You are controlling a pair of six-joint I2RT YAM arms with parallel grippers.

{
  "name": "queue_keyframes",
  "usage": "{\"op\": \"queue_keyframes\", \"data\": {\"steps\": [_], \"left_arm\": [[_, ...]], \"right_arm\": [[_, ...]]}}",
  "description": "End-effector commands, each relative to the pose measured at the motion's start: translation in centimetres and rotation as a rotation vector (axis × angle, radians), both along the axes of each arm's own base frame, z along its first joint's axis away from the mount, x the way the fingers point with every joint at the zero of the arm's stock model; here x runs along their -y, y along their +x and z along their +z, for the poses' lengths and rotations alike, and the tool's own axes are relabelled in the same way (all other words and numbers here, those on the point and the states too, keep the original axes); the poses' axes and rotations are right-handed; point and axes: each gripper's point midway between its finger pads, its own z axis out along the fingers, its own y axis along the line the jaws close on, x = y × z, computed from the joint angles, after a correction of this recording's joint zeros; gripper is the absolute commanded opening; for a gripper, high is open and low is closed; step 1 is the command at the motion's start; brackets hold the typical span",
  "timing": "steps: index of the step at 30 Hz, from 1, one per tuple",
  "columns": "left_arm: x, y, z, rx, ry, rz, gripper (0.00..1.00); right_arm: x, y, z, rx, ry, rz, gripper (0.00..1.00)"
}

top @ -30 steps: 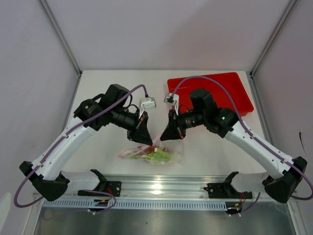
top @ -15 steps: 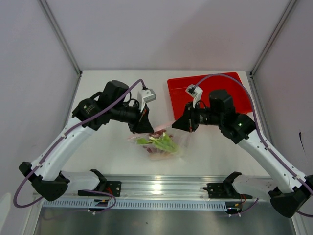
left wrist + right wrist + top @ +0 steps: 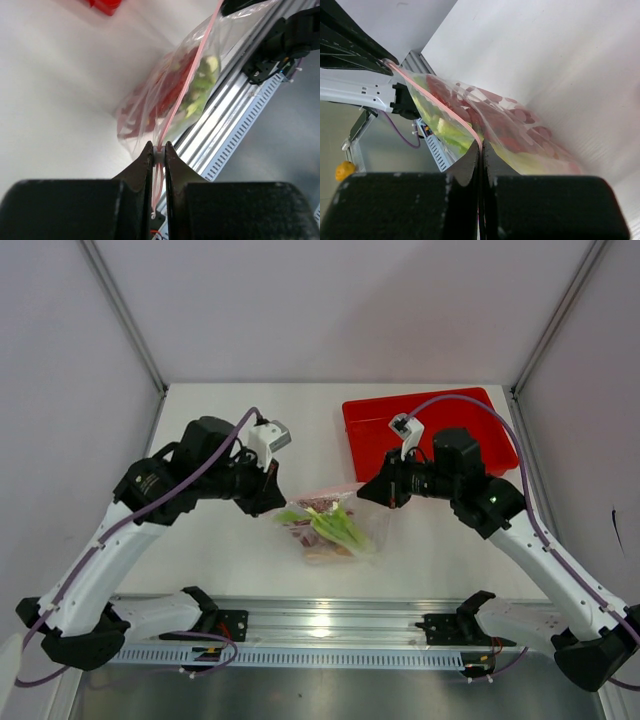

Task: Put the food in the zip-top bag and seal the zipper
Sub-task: Zip the zipper food storage bag at the center of the board.

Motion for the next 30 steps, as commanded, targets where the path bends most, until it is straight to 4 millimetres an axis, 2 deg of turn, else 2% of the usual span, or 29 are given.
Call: {"op": "queue_keyframes", "data": {"steps": [1, 11, 13, 16, 18, 23, 24, 26, 27, 29, 30], "left_arm": [[-4.3, -0.3, -0.4, 0.023, 0.104, 0.172, 0.06], [-6.0, -0.7, 0.1, 0.040, 0.109, 0.261, 0.07], [-6.1, -0.8, 0.2, 0.042, 0.103, 0.266, 0.01], [-6.3, -1.1, 1.4, 0.069, 0.071, 0.267, 0.00], [-6.4, -1.1, 2.7, 0.105, 0.038, 0.276, 0.01], [-8.1, -0.1, 6.2, 0.240, -0.016, 0.371, 0.01], [-8.2, 0.5, 6.5, 0.266, -0.016, 0.390, 0.07], [-7.8, 1.2, 6.5, 0.282, -0.014, 0.388, 0.11], [-7.5, 1.8, 6.3, 0.285, -0.007, 0.384, 0.14], [-6.6, 2.8, 4.4, 0.261, 0.021, 0.374, 0.20], [-6.1, 3.9, 4.5, 0.273, -0.010, 0.380, 0.30]], "right_arm": [[1.2, 1.6, 0.6, 0.039, -0.008, -0.095, 0.00], [0.6, 2.0, 0.6, 0.033, 0.008, -0.084, 0.00], [0.3, 2.0, 0.8, 0.032, 0.017, -0.070, 0.00], [-0.7, 1.5, 0.9, 0.022, 0.030, -0.022, 0.00], [-1.6, 1.4, 1.7, 0.037, 0.068, 0.008, 0.00], [-4.2, 3.1, 2.6, 0.020, 0.128, 0.051, 0.00], [-4.6, 3.5, 2.7, 0.006, 0.143, 0.049, 0.00], [-5.8, 4.7, 2.6, -0.008, 0.166, 0.056, 0.00], [-6.3, 5.2, 2.8, 0.000, 0.178, 0.058, 0.00], [-7.1, 6.5, 1.9, -0.015, 0.175, 0.050, 0.00], [-7.5, 7.0, 2.1, -0.002, 0.194, 0.048, 0.00]]}}
